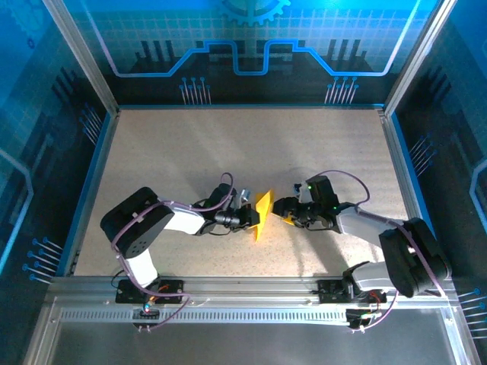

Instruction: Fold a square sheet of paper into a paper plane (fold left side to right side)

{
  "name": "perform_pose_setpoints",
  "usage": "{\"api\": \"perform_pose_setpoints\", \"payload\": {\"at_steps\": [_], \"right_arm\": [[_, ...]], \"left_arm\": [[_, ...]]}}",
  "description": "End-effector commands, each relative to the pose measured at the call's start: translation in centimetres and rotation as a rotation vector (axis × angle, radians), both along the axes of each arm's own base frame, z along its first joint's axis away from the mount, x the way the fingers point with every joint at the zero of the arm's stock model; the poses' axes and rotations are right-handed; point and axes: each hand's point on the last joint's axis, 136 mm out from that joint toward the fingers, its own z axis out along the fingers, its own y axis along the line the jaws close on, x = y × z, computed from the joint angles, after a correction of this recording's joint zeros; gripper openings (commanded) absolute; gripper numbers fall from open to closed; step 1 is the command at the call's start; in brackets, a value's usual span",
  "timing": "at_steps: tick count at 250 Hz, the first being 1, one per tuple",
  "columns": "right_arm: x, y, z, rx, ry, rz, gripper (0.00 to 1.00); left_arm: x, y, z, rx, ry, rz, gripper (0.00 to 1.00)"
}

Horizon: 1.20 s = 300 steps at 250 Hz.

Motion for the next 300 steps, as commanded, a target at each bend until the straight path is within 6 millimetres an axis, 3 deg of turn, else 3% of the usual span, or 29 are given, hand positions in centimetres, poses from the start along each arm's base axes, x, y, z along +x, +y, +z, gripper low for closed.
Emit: {"api": "perform_pose_setpoints", "payload": {"at_steps": [1,197,300], "right_arm": [[1.8,1.1,1.0,0.033,-0.032,-0.027,0.6],[4.9,3.7,-0.7,0.055,-0.008,-0.019,0.51],[4.9,3.8,-2.3,0.031,0.029,-0.025,0.5]], "left_arm": [[0.0,-0.2,0.3,-0.073,0.021,0.0,0.0],[0.3,-0.2,-0.2,-0.109,0.039,0.016,0.0],[0.3,-0.3,-0.2,-0.131,0.041,0.025,0.0]]}}
